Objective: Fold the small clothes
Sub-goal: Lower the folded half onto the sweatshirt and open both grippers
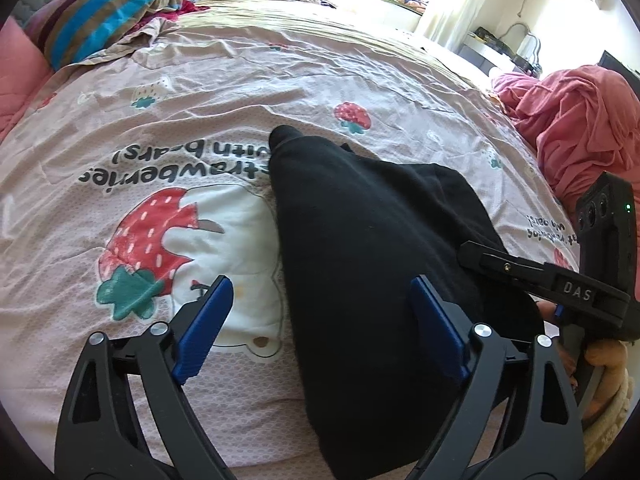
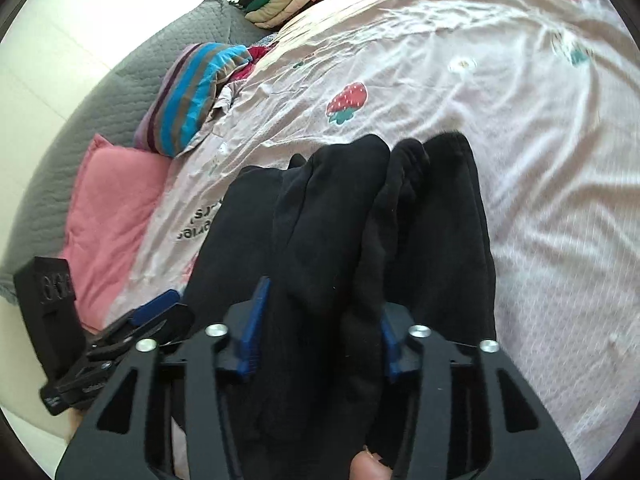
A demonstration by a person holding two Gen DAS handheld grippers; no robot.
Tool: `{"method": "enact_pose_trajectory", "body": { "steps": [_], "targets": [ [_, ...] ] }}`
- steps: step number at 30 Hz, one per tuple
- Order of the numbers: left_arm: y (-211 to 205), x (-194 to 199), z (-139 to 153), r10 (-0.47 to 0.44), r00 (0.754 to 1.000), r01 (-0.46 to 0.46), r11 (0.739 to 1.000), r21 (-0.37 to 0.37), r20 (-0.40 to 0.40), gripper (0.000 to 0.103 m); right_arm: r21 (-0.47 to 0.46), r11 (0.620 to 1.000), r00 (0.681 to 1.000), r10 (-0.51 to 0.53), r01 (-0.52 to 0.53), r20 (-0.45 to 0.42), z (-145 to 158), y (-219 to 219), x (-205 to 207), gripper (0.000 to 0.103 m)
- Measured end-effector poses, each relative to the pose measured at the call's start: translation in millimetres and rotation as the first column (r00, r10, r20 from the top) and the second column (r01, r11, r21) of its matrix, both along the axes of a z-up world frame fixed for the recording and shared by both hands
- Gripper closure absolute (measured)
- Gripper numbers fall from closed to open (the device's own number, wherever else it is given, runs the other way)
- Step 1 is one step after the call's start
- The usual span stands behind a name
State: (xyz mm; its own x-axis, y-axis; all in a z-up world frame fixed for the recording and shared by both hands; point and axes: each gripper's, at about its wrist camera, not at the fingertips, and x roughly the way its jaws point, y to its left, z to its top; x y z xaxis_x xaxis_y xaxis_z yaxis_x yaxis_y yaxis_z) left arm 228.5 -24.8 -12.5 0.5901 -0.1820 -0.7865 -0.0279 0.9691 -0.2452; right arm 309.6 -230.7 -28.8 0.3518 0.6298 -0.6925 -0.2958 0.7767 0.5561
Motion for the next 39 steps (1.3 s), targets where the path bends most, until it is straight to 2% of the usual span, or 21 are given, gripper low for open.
{"method": "enact_pose_trajectory", "body": {
  "steps": [3,8,12,15,17,21,23,27,31,34,39],
  "targets": [
    [4.7,0.2,-1.0,0.008,1.0,-0.008,1.0,-0.017,-0.007,0.02,-0.062,0.998,0.997,0.023,-0.018,0.075,7.2,11.1,-1.2,0.079],
    [6.0,1.2,2.8,0.005,1.0,-0.005,0.999,-0.045,-0.008,0.02,-0.14,0.989,0.978,0.072,-0.045,0.196,32.8,23.7,-6.5,0.082],
    [-2.5,3.0,9.5,-0.019,1.0,0.019,0.998,-0.06,-0.004,0.02,-0.206,0.977,0.95,0.117,-0.058,0.288,57.2,21.6,-13.2,0.082],
    [-12.9,2.9,11.3,-0.052,0.999,0.052,0.996,-0.072,-0.005,0.02,-0.262,0.965,0.938,0.123,-0.036,0.324,61.4,13.7,-14.9,0.082],
    [-20.4,2.9,8.1,-0.072,0.997,0.071,0.995,-0.064,-0.017,0.02,-0.279,0.96,0.944,0.113,-0.024,0.309,51.9,8.7,-10.7,0.082],
    [-32.2,1.8,-6.6,-0.094,0.994,0.092,0.995,-0.037,-0.057,0.02,-0.278,0.96,0.974,0.088,-0.028,0.206,14.6,-1.4,0.1,0.081],
    [-32.1,1.1,-11.3,-0.096,0.993,0.094,0.994,-0.048,-0.061,0.02,-0.261,0.965,0.982,0.069,-0.02,0.179,-0.4,-8.3,-0.3,0.079],
    [-30.6,-0.8,-12.9,-0.091,0.994,0.088,0.995,-0.055,-0.06,0.019,-0.226,0.974,0.983,0.035,0.007,0.181,-1.0,-15.2,-5.7,0.071],
    [-31.5,-2.8,-11.0,-0.089,0.995,0.087,0.995,-0.05,-0.053,0.019,-0.224,0.975,0.982,0.032,0.011,0.188,4.4,-17.8,-12.8,0.069],
    [-31.2,-4.3,-10.1,-0.088,0.995,0.086,0.995,-0.052,-0.05,0.019,-0.208,0.978,0.982,0.032,0.007,0.184,6.9,-21.6,-20.5,0.059],
    [-30.0,-8.8,-6.7,-0.09,0.995,0.087,0.995,-0.055,-0.041,0.019,-0.173,0.985,0.985,0.015,0.016,0.174,7.6,-29.7,-33.2,0.054]
  ]
}}
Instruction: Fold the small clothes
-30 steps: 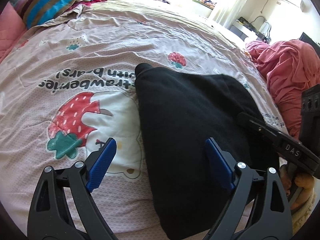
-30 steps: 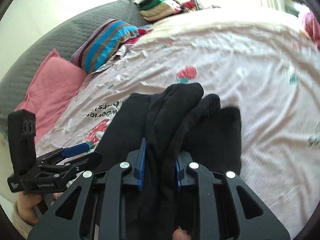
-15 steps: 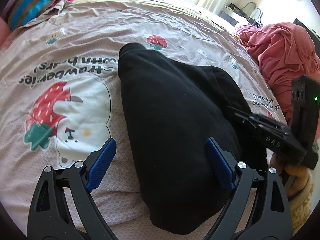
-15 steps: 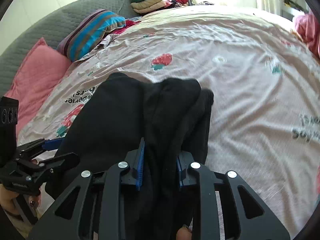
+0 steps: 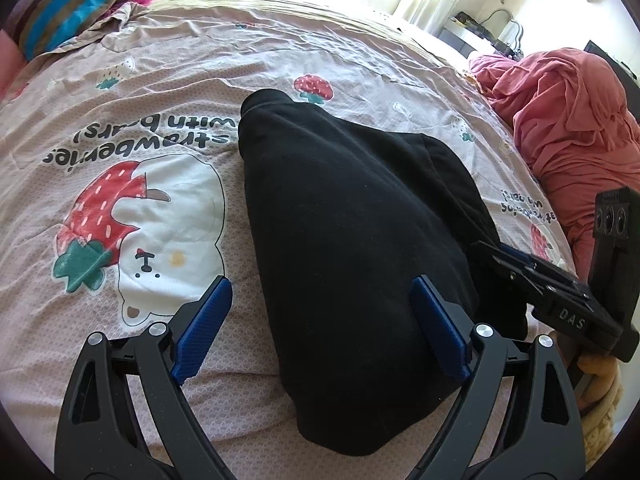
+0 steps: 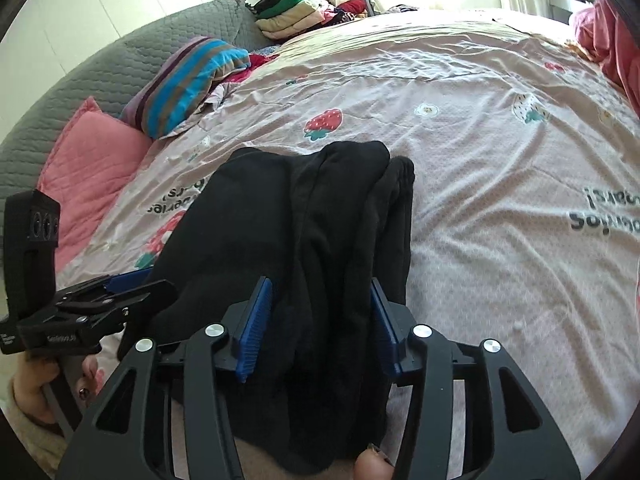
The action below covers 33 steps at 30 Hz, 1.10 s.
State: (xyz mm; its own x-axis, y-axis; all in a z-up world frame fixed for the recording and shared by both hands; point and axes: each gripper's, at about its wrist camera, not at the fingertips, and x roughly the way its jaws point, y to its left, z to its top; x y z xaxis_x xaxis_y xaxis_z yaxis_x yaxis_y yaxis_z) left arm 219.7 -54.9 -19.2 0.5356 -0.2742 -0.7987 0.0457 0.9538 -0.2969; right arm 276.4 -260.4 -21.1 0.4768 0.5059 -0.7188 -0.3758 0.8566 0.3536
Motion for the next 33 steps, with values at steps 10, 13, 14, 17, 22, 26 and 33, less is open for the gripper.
{"method": "enact_pose_trajectory", "body": {
  "steps": [10,13,14,17,22,26,33],
  "targets": [
    [1.0,-11.1,8.6,0.004,1.0,-0.004,1.0,-0.003,0.026,0.019,0.091,0.996,0.998,-0.016,0.021,-0.055,-2.7,-19.2,-14.7,0.041],
    [1.6,-16.3,11.6,0.003,0.999,-0.002,1.0,-0.001,0.038,0.019,0.113,0.994,0.997,-0.006,0.014,-0.073,-4.2,-21.7,-18.8,0.039],
    [2.1,-18.0,12.5,0.004,0.999,-0.004,1.0,-0.001,0.042,0.019,0.12,0.993,0.997,0.0,0.009,-0.079,-4.7,-22.0,-20.5,0.039],
    [5.1,-26.2,16.0,0.013,0.998,-0.012,1.0,-0.013,0.063,0.021,0.122,0.992,0.997,0.006,0.003,-0.078,-4.8,-22.0,-25.2,0.039],
    [-1.2,-34.7,12.6,-0.028,0.998,0.029,0.999,-0.022,0.052,0.047,0.091,0.995,0.998,0.037,-0.031,-0.055,-4.1,-14.4,-32.2,0.082],
    [-13.0,-40.1,13.1,-0.053,0.997,0.052,0.999,0.015,0.059,0.052,0.044,0.998,0.999,0.037,-0.039,0.026,14.7,-11.8,-42.9,0.087],
    [-22.0,-41.3,3.2,-0.069,0.997,0.067,0.997,0.038,0.038,0.046,-0.028,0.999,0.999,-0.022,0.021,-0.043,-8.7,-20.7,-39.4,0.071]
  ]
}}
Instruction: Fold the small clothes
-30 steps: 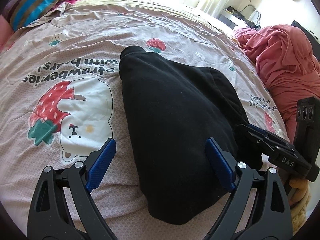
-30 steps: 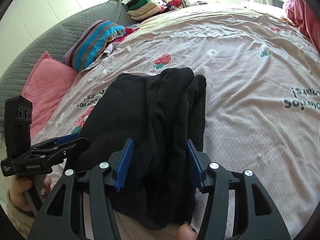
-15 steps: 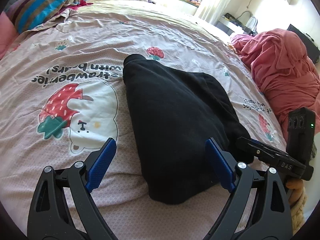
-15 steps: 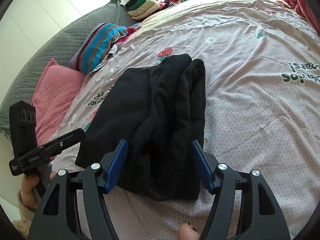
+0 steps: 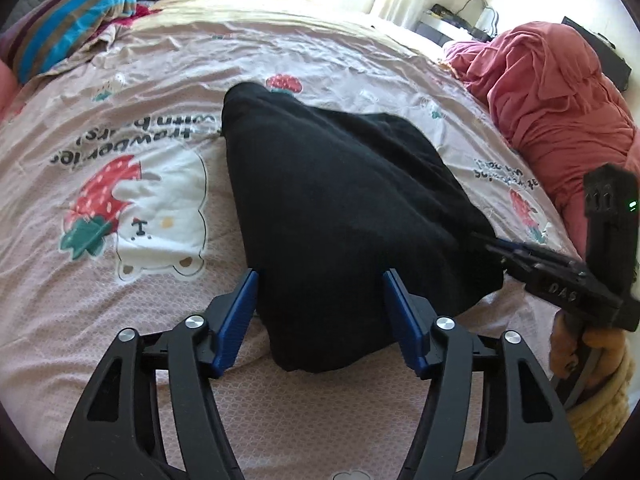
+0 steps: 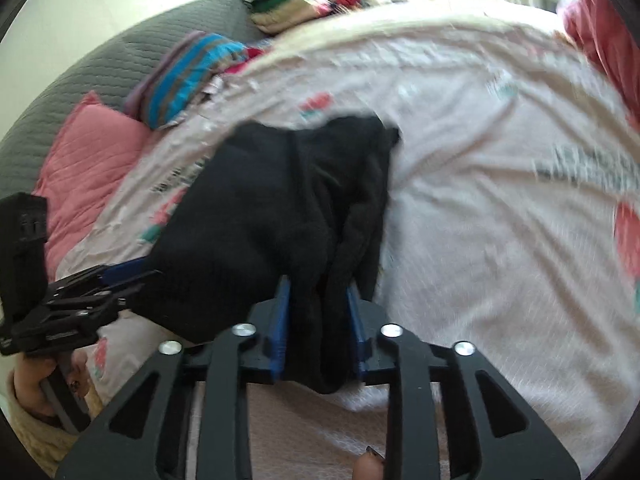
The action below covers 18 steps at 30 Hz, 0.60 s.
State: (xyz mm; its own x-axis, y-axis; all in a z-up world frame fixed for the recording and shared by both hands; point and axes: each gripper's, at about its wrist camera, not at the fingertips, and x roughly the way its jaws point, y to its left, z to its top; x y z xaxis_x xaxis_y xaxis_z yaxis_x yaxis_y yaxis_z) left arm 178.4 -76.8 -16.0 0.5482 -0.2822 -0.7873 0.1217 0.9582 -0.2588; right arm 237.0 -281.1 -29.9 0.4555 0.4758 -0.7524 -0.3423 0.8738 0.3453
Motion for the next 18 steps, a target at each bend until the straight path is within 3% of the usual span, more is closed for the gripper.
{"method": "enact_pose_trajectory", "body": {
  "steps": [2,3,4,7,9,11,14,18],
  "targets": [
    [2.0,0.1,-3.2,0.001,1.0,-0.001,1.0,-0.013,-0.012,0.043,0.0,1.0,1.0,-0.015,0.015,0.013,-2.2,-2.4,-4.4,0.065],
    [2.4,-0.5,-3.5,0.002,1.0,-0.003,1.0,-0.014,-0.012,0.043,-0.019,0.999,0.999,-0.035,0.035,0.031,-0.1,-2.6,-7.5,0.047],
    [2.9,-1.0,-3.3,0.003,1.0,-0.004,1.0,-0.012,-0.012,0.042,-0.044,0.998,0.997,-0.053,0.055,0.048,1.6,-2.2,-9.7,0.04],
    [2.8,-3.1,-0.5,0.005,1.0,-0.006,1.0,-0.012,-0.005,0.038,-0.059,0.995,0.994,-0.069,0.074,0.088,8.3,-4.0,-16.3,0.038],
    [3.6,-4.7,2.1,0.011,1.0,-0.011,1.0,-0.007,0.001,0.036,-0.073,0.992,0.989,-0.09,0.099,0.113,13.2,-5.5,-20.9,0.025],
    [5.1,-6.8,5.1,0.017,1.0,-0.016,1.0,-0.01,0.009,0.035,-0.079,0.99,0.983,-0.104,0.117,0.149,19.6,-7.5,-27.8,0.022],
    [7.5,-11.6,12.0,0.025,0.999,-0.025,1.0,-0.007,0.027,0.03,-0.084,0.985,0.97,-0.133,0.152,0.201,29.7,-10.5,-38.4,0.009],
    [12.5,-20.4,23.0,0.04,0.998,-0.04,0.999,-0.005,0.057,0.02,-0.08,0.982,0.956,-0.146,0.171,0.254,42.8,-14.5,-51.8,0.005]
  ]
}}
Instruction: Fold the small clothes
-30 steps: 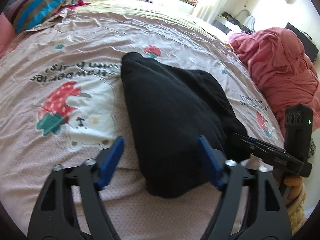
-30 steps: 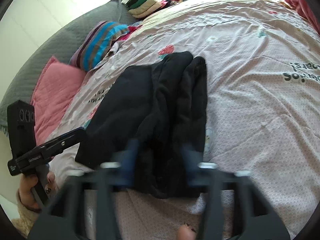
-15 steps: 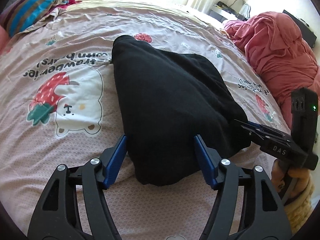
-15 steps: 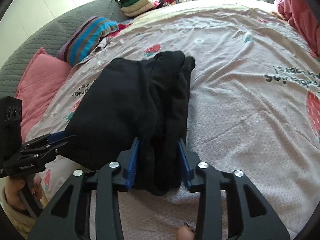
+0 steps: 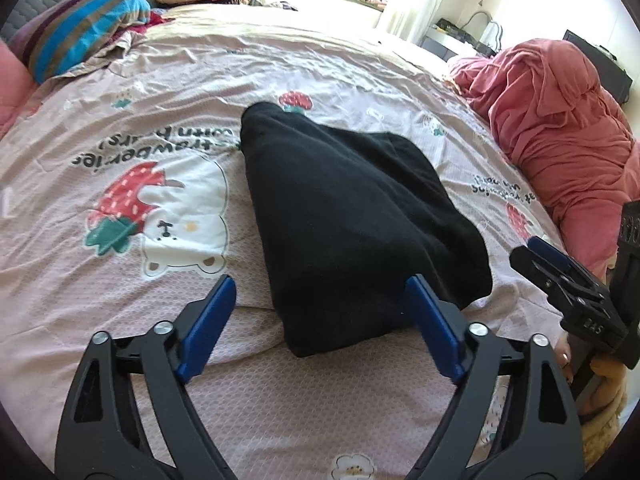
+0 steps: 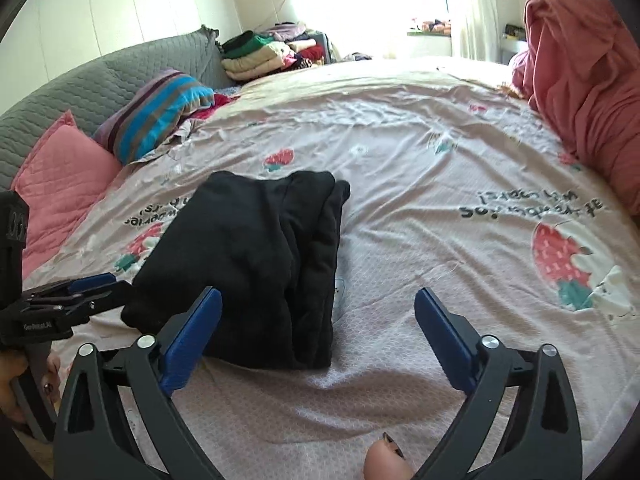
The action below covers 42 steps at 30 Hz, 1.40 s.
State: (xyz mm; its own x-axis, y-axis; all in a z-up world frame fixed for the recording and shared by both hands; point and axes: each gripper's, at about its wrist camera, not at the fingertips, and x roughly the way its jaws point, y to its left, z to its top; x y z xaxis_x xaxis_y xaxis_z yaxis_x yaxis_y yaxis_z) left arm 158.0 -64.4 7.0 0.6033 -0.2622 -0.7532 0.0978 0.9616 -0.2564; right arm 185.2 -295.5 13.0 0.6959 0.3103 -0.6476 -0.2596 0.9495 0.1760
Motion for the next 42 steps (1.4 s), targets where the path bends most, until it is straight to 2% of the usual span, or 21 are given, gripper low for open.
{"method": "enact_pose_trajectory", "body": {
  "steps": [3,12,16,27,34,42],
  "targets": [
    [3.8,-7.2,9.4,0.015,1.0,-0.015,1.0,0.006,0.027,0.009,0.008,1.0,1.0,0.003,-0.004,0.031,8.9,-1.7,-11.1,0.005],
    [12.1,-34.9,33.0,0.043,0.994,-0.046,0.999,0.025,0.096,0.009,0.021,1.0,0.994,-0.002,0.0,0.11,29.2,8.2,-48.9,0.005],
    [17.7,-49.7,39.3,0.044,0.99,-0.049,0.998,0.035,0.134,0.009,-0.022,1.0,0.987,-0.005,0.009,0.163,37.4,15.7,-71.0,0.004],
    [27.9,-90.1,39.0,0.052,0.98,-0.066,0.996,0.067,0.193,0.009,-0.054,0.998,0.967,-0.018,0.032,0.253,39.4,37.1,-116.4,0.004],
    [34.0,-113.0,32.1,0.042,0.978,-0.061,0.994,0.087,0.204,0.009,-0.087,0.995,0.977,-0.033,0.053,0.212,23.2,39.6,-127.1,0.004],
    [40.2,-123.9,15.3,0.075,0.98,-0.092,0.992,0.086,0.187,0.009,-0.104,0.991,0.987,-0.065,0.08,0.145,2.3,37.6,-139.8,0.004]
  ]
}}
